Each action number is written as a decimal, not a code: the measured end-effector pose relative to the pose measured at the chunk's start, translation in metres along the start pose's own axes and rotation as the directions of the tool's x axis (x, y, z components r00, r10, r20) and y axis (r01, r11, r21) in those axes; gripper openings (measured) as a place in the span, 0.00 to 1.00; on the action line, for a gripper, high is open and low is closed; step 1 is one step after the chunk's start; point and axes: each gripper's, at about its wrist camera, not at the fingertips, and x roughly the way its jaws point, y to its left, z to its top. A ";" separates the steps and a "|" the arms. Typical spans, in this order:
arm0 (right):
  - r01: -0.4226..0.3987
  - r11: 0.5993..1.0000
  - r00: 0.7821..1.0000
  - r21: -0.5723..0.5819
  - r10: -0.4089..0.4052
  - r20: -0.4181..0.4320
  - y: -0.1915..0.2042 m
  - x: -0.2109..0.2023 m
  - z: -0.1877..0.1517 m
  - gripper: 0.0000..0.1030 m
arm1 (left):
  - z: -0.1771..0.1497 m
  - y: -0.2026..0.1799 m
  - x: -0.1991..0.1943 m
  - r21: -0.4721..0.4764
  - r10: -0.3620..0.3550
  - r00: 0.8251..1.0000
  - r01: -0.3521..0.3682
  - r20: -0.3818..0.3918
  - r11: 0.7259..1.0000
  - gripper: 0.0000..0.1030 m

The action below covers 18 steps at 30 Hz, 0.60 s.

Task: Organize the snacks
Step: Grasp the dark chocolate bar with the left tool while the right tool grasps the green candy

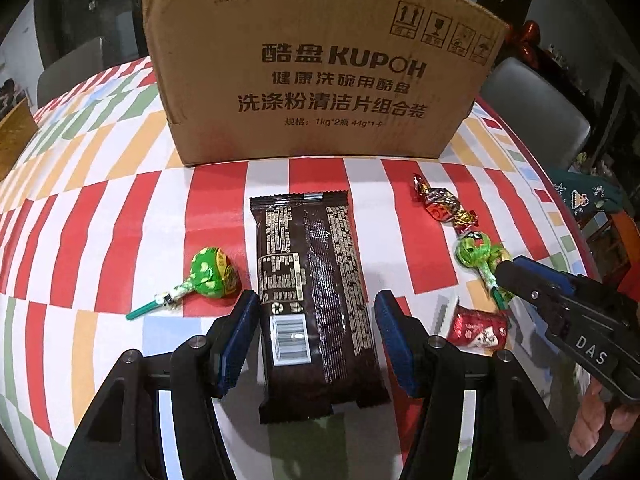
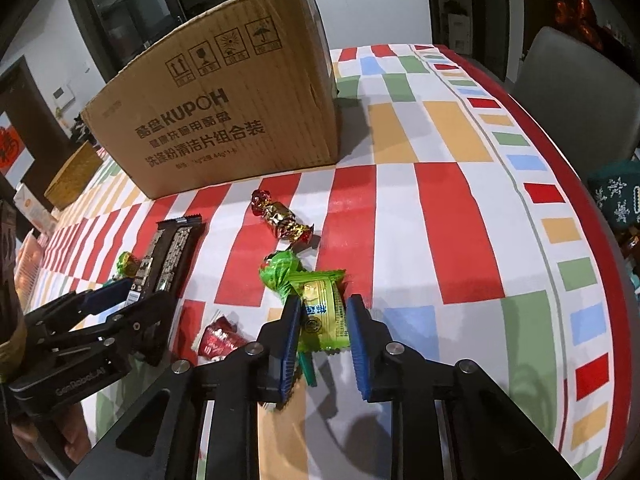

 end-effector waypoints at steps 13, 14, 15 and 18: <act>0.018 1.000 1.000 -0.006 -0.018 0.008 0.001 0.004 0.002 0.20 | 0.010 -0.003 0.007 -0.003 -0.020 1.000 0.020 0.004 1.000 0.47; 0.016 1.000 1.000 -0.007 -0.016 0.012 0.001 0.003 0.002 0.20 | 0.010 -0.003 0.006 -0.002 -0.022 1.000 0.022 0.005 1.000 0.47; 0.014 1.000 1.000 -0.008 -0.013 0.017 0.002 0.000 0.001 0.20 | 0.009 -0.005 0.002 0.002 -0.022 1.000 0.022 0.011 1.000 0.47; 0.013 1.000 0.999 -0.010 -0.013 0.036 0.003 -0.008 0.002 0.20 | 0.008 -0.008 -0.008 0.010 -0.021 0.999 0.021 0.027 1.000 0.47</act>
